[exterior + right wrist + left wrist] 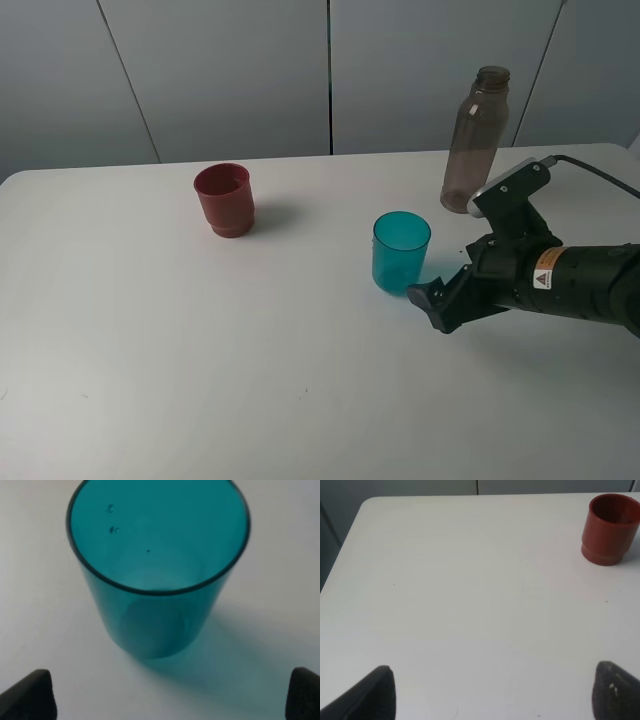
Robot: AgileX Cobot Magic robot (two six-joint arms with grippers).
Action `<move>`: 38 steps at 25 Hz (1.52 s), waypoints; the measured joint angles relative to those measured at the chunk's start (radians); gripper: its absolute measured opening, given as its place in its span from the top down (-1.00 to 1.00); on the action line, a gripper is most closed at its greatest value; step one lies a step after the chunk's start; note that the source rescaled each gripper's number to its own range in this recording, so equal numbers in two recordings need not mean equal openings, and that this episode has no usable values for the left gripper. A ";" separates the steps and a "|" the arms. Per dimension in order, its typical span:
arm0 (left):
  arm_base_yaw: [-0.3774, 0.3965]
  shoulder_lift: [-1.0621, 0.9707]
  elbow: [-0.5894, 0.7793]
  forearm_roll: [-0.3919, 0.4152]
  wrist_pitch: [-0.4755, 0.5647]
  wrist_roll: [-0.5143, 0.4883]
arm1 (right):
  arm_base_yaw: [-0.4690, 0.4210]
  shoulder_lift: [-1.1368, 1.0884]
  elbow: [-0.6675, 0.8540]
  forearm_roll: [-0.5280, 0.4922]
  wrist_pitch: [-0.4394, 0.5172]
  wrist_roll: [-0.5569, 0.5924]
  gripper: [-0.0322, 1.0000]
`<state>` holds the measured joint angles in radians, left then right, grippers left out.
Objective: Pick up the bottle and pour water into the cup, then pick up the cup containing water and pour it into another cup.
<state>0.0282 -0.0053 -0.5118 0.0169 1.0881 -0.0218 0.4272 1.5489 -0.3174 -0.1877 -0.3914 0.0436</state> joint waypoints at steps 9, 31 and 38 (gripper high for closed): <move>0.000 0.000 0.000 0.000 0.000 0.000 | 0.000 -0.530 -0.179 0.045 0.685 0.023 -0.98; 0.000 0.000 0.000 0.000 0.000 0.000 | 0.000 -1.444 -0.220 0.166 1.519 0.023 -0.98; 0.000 0.000 0.000 0.000 0.000 0.000 | 0.000 -1.548 -0.197 0.171 1.491 0.023 -0.98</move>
<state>0.0282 -0.0053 -0.5118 0.0169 1.0881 -0.0218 0.4272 0.0011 -0.5143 -0.0169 1.0992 0.0663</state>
